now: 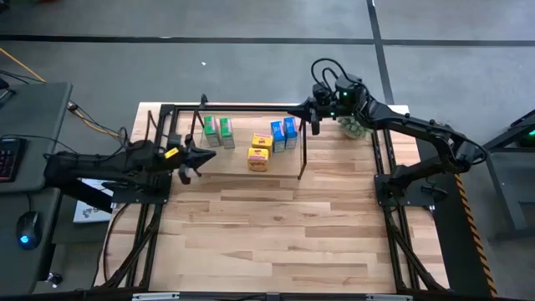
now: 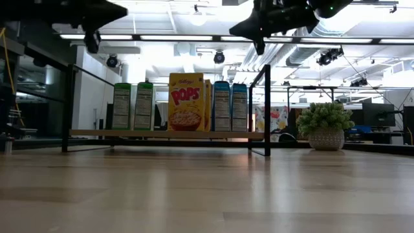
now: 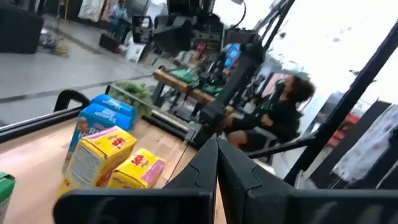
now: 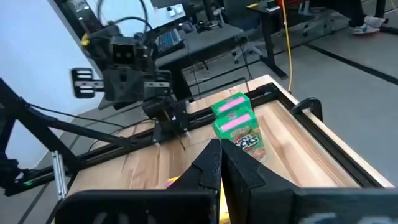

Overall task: Stack cereal on shelf
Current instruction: Return to Home Position

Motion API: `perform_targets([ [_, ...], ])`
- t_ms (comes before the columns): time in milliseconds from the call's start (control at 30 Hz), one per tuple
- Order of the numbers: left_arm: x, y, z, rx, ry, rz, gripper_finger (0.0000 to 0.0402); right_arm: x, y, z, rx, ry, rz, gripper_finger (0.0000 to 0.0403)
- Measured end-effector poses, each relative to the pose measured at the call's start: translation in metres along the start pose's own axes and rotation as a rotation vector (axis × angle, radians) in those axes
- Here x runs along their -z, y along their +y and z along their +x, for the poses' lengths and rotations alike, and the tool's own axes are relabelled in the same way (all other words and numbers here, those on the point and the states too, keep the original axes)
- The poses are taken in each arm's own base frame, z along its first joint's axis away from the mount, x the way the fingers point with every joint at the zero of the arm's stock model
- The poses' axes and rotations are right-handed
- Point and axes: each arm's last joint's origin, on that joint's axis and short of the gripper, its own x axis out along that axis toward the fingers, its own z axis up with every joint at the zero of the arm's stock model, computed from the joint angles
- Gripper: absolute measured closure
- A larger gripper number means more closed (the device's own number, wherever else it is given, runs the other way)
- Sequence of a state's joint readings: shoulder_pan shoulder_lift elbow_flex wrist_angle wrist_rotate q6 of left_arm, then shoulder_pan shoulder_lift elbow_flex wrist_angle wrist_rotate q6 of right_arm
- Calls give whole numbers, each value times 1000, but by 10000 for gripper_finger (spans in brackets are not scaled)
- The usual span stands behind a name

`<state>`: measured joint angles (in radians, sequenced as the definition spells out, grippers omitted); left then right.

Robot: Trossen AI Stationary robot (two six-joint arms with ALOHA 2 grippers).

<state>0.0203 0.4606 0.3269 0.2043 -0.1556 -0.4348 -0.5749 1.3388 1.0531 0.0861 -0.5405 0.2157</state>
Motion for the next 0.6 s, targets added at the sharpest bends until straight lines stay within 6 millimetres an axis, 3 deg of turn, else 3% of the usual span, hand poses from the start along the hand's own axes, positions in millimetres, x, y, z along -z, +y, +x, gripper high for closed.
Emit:
perform_targets([
  [400,55,27,-28,74,-56,-118,401,4,-1,0,8,39,98,402],
  [600,63,30,-31,83,-42,-69,401,4,-1,0,8,38,122,403],
])
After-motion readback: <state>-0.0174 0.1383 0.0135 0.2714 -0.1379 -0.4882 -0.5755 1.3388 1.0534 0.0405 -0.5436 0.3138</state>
